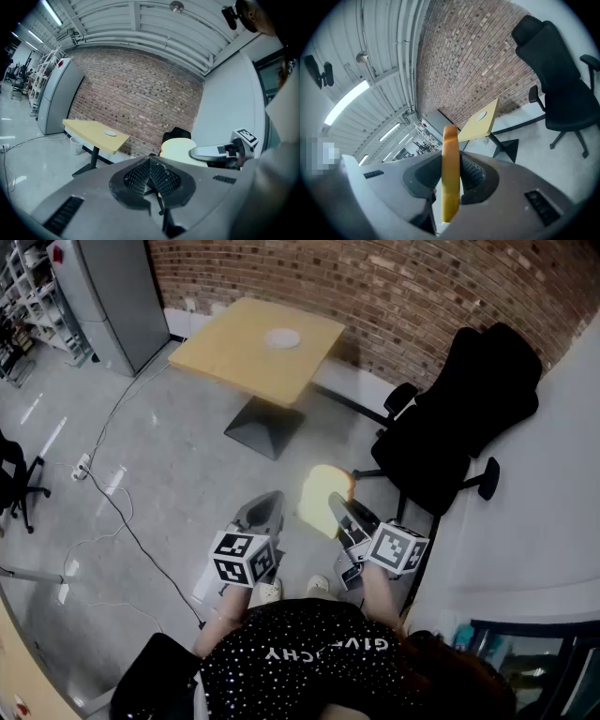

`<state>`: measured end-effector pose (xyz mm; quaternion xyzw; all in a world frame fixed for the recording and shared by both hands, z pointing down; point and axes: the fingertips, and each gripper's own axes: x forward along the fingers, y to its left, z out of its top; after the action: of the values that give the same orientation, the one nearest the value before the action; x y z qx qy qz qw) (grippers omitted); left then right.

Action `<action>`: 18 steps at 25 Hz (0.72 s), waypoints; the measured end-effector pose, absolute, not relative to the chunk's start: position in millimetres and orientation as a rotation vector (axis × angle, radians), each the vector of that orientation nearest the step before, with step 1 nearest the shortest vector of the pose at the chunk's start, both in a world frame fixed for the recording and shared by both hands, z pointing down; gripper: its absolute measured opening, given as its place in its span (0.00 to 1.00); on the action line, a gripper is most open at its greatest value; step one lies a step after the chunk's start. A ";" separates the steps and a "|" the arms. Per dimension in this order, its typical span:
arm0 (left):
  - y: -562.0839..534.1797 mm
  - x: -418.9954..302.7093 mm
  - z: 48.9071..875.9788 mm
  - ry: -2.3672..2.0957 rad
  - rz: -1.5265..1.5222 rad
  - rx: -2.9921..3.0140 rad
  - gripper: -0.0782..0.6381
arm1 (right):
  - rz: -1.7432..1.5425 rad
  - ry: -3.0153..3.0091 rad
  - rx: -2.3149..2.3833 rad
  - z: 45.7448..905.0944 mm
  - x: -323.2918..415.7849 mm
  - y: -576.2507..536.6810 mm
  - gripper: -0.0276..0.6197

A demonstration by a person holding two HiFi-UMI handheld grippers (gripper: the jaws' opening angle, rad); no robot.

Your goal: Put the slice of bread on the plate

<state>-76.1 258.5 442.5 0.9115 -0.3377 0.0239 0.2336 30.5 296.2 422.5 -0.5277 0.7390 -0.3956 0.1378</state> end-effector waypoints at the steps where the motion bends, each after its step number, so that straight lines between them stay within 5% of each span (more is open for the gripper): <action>1: 256.5 -79.6 444.1 -0.923 0.073 2.508 0.11 | -1.149 2.130 -1.525 425.7 26.1 297.5 0.19; 18: 157.8 -68.2 453.5 -0.975 0.060 2.478 0.11 | -1.114 2.092 -1.482 414.9 52.6 199.4 0.19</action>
<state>-68.2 157.8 453.5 0.9039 -0.3556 0.0218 0.2367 52.6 199.4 414.9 -0.5222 0.7372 -0.3926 0.1723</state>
